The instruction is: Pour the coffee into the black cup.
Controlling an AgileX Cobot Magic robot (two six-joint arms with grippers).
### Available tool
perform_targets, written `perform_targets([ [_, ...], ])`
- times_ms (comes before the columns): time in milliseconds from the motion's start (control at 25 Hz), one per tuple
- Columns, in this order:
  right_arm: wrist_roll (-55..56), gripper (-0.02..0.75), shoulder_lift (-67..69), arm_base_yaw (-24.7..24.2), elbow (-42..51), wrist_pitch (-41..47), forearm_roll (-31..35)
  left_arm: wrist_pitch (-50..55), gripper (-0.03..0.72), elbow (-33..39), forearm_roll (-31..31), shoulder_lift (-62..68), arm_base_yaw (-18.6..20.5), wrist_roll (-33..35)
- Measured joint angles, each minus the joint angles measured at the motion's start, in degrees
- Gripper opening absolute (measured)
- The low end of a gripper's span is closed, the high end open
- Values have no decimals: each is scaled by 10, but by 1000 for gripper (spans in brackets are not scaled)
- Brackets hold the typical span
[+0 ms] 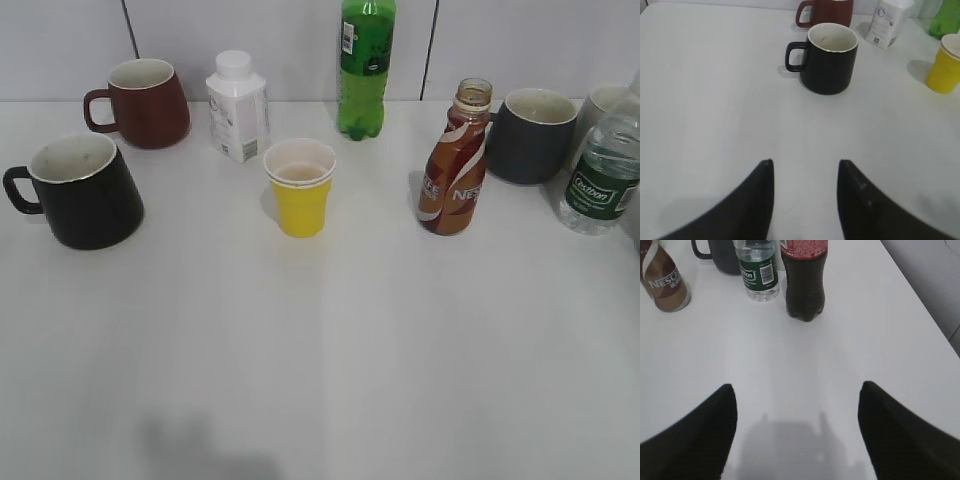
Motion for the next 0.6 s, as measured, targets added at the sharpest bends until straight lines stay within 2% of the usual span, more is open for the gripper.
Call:
perform_targets([
  [600, 0, 588, 0, 0, 0, 0, 0, 0, 326, 0, 8, 0, 0, 0],
])
